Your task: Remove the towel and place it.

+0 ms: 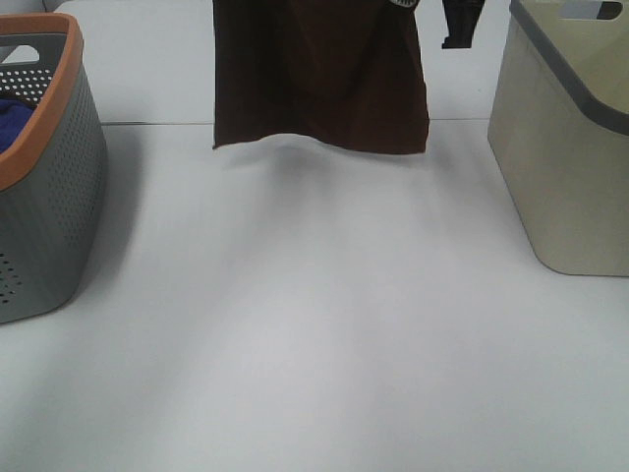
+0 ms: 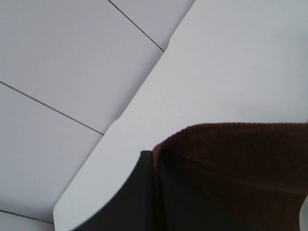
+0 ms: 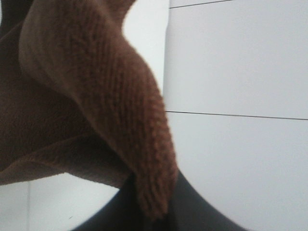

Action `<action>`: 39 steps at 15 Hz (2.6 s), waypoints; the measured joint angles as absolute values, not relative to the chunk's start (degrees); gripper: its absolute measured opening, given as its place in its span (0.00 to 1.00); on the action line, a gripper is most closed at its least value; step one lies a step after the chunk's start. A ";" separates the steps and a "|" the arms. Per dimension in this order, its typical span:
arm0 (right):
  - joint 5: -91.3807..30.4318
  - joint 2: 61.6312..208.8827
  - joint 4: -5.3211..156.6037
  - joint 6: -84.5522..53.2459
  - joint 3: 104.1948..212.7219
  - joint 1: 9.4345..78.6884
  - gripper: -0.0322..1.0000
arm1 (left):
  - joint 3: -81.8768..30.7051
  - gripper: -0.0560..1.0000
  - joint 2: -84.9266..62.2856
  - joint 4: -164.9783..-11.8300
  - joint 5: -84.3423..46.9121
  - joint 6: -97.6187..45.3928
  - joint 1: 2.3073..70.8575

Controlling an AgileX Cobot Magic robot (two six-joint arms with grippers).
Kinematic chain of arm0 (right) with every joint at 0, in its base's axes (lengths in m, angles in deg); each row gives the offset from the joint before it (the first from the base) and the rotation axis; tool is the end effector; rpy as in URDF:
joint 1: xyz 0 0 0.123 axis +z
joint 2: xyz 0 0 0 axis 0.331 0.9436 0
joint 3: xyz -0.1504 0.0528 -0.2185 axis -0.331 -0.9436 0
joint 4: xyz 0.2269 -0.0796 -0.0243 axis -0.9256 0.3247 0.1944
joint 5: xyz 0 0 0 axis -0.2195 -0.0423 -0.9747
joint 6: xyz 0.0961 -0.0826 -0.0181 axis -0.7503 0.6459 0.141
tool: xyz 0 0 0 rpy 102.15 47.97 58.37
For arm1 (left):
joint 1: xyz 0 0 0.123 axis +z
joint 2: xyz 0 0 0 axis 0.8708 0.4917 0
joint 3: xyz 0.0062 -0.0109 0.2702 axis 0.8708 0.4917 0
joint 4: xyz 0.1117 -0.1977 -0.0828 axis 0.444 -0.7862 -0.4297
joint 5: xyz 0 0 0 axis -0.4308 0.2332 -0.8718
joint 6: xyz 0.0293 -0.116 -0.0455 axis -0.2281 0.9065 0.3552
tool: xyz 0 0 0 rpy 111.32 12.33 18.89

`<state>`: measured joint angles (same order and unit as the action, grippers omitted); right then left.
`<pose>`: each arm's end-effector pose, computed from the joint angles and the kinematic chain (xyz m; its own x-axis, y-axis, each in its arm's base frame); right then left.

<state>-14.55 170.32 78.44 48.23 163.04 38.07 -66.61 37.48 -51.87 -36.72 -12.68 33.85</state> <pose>0.4560 0.1533 0.2844 0.2804 -0.9497 -0.1394 -0.2361 0.0725 -0.9690 0.4858 -0.2233 0.3317 0.0251 0.7306 -0.6824 0.4083 0.6156 0.6741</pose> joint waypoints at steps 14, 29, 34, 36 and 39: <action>-68.58 169.52 57.07 46.68 155.13 36.75 0.05 | -64.03 0.05 41.72 -75.82 -84.10 -29.41 34.02; -73.62 169.46 51.11 21.53 143.84 40.76 0.05 | -35.15 0.05 34.55 -82.18 -84.56 -36.80 34.02; -73.39 169.46 49.16 13.11 137.88 40.76 0.19 | -32.23 0.06 33.92 -82.18 -84.50 -36.86 34.02; -70.93 169.46 45.95 11.45 136.34 40.76 0.43 | -30.62 0.13 33.87 -82.18 -84.62 -37.03 34.02; -69.49 169.46 44.75 6.92 136.28 40.76 0.81 | -30.51 0.46 33.58 -82.18 -83.47 -36.97 34.02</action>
